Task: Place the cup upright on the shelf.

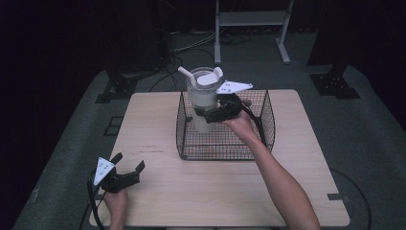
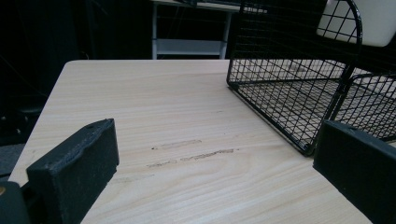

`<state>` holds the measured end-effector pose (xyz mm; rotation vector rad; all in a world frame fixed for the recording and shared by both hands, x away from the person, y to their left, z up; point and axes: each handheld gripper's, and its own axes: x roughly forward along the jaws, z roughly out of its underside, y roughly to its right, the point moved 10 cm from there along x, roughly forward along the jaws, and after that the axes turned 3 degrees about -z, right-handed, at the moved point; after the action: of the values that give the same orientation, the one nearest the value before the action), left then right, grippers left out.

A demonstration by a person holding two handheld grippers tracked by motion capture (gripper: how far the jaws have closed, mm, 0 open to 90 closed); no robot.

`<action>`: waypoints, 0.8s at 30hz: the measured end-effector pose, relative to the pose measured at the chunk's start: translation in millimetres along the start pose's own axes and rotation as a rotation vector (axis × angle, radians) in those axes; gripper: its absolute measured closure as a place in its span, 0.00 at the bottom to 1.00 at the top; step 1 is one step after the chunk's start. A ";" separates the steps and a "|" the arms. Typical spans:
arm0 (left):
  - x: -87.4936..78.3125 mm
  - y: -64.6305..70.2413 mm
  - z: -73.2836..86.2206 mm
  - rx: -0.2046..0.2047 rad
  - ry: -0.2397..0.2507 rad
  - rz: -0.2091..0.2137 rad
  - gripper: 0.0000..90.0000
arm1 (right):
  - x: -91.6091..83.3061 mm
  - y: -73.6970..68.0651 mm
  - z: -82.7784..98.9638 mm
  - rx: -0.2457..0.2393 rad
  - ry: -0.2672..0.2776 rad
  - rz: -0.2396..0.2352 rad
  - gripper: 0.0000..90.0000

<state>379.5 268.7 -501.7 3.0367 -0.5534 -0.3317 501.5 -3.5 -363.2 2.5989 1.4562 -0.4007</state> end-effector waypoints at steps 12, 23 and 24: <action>0.0 -0.3 0.0 0.002 0.000 0.000 0.00 | 25.4 17.0 15.8 0.019 -0.053 0.017 0.09; -0.4 0.0 -0.1 0.001 0.001 0.003 0.00 | 45.9 26.6 35.0 0.012 -0.110 0.007 0.09; -0.3 0.0 -0.2 0.000 0.001 0.003 0.00 | 47.6 27.2 38.0 0.019 -0.117 0.003 0.09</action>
<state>379.3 268.8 -501.5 3.0359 -0.5587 -0.3294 542.1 11.8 -413.9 2.5436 1.4172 -0.5588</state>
